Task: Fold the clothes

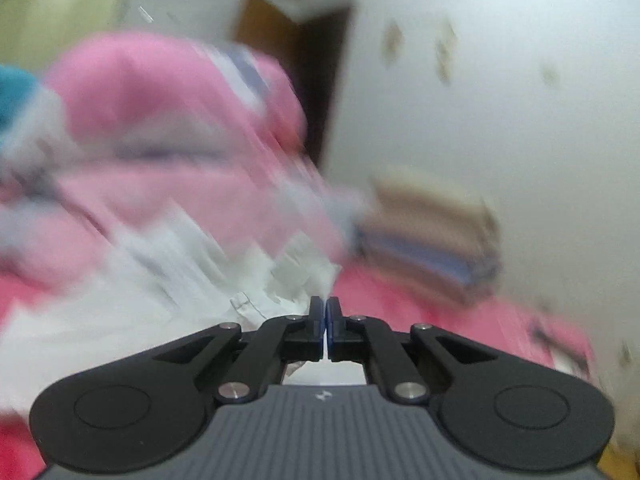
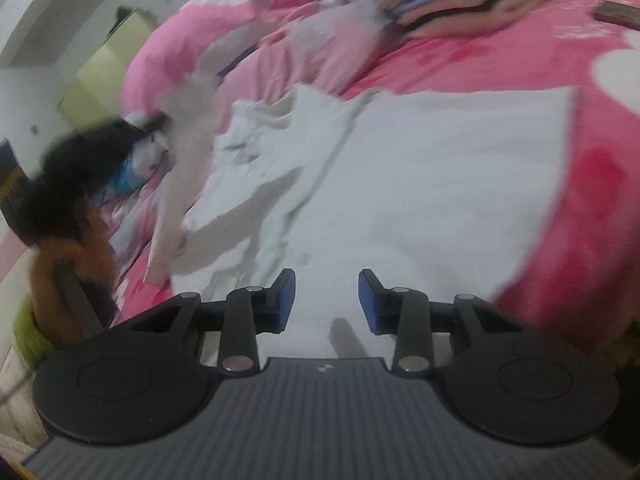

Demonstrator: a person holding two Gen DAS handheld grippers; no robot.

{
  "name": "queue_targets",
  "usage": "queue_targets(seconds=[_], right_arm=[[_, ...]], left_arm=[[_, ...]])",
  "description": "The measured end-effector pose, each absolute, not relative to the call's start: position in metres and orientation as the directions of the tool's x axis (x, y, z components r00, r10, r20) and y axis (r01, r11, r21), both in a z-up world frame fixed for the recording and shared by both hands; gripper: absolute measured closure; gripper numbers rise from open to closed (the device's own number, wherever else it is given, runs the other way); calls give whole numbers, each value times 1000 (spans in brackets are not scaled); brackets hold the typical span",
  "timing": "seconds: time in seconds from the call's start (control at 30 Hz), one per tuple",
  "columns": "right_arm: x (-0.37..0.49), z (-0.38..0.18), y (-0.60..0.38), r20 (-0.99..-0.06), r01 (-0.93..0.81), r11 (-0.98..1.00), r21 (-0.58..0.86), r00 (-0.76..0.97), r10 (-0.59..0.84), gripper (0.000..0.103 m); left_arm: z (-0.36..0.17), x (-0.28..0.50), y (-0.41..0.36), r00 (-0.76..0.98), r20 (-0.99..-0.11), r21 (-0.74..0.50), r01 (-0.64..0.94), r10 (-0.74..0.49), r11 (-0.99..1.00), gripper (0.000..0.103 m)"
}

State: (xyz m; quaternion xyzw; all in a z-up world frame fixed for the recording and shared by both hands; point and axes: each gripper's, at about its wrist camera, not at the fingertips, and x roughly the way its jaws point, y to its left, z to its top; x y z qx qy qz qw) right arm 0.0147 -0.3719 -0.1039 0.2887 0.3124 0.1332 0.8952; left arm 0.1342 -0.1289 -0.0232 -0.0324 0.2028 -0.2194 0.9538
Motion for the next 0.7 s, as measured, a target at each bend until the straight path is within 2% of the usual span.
queue_targets(seconds=[0.07,0.1,0.23,0.27,0.37,0.5,0.7], right_arm=[[10,-109,-387,-488,-20,790,613,776,399,66],[10,-112,-394,-490,-2,782,623,778,392,66],[21,-117,-413,-458,22,725,688,788,411,63],[28,-118,-415,-434,11,696,718,789,435,62],[57,-115,-412,-373,-21,606,795,771,516,57],[107,-108,-397,-354,-13,525,851,724,592,53],[153,-111,-372,-494,105,579,809,654,572,53]], left_arm=[[-51,134,-150,739,-483,-130,470,-469,873,81],[-61,133,-154,706,-524,-123,492,-477,862,79],[-67,121,-131,681,-538,-134,513,-497,848,54],[-64,119,-122,687,-529,-143,507,-499,850,51],[-52,117,-96,708,-511,-158,480,-487,863,49],[-33,125,-56,735,-531,-164,398,-421,903,49],[-28,136,-2,772,-556,-134,284,-309,949,49]])
